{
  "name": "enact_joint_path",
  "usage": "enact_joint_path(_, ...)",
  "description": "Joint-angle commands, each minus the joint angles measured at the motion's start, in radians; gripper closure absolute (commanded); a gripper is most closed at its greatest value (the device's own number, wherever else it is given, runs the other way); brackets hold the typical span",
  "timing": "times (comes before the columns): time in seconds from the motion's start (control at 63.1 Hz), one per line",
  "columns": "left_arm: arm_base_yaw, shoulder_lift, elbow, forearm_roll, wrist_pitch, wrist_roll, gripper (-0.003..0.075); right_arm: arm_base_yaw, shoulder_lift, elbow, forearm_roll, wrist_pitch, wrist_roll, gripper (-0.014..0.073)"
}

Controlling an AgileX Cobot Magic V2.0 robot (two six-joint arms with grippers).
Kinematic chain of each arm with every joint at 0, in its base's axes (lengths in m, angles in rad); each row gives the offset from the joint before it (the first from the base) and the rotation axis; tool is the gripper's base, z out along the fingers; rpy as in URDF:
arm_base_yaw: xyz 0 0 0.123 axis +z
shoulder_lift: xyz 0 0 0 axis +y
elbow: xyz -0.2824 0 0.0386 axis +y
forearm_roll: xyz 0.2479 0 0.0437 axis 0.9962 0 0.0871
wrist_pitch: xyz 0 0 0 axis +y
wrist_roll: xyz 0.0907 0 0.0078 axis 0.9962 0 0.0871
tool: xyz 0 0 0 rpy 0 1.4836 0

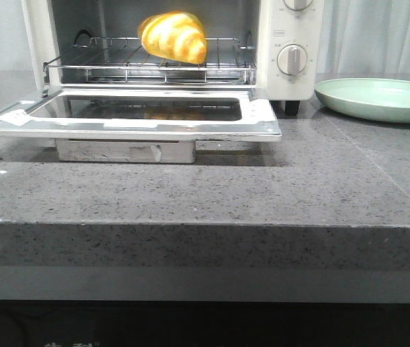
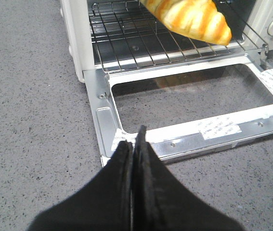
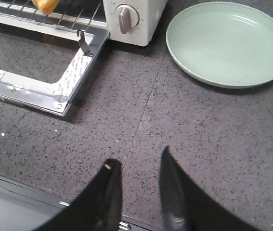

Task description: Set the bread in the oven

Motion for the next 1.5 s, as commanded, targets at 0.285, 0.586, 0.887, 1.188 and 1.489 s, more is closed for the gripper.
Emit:
enact_joint_path(0.285, 0.003, -0.002, -0.030, 0.000, -0.078, -0.005, 0.0738, -0.007, -0.003, -0.024, -0.022, -0.061, -0.011, 0.0660)
enact_joint_path(0.586, 0.009, -0.032, -0.005, 0.000, -0.094, -0.005, 0.0738, -0.007, -0.003, -0.024, -0.022, -0.061, -0.011, 0.0660)
enact_joint_path(0.887, 0.151, -0.313, 0.195, 0.016, -0.150, -0.003, 0.0738, -0.007, -0.003, -0.024, -0.022, -0.061, -0.011, 0.0660)
enact_joint_path(1.188, 0.294, -0.623, 0.497, -0.068, -0.311, -0.003, 0.0738, -0.007, -0.003, -0.024, -0.022, -0.061, -0.011, 0.0660)
enact_joint_path(1.489, 0.337, -0.803, 0.734, -0.104, -0.501, -0.003, 0.0738, -0.007, -0.003, -0.024, -0.022, -0.061, -0.011, 0.0660)
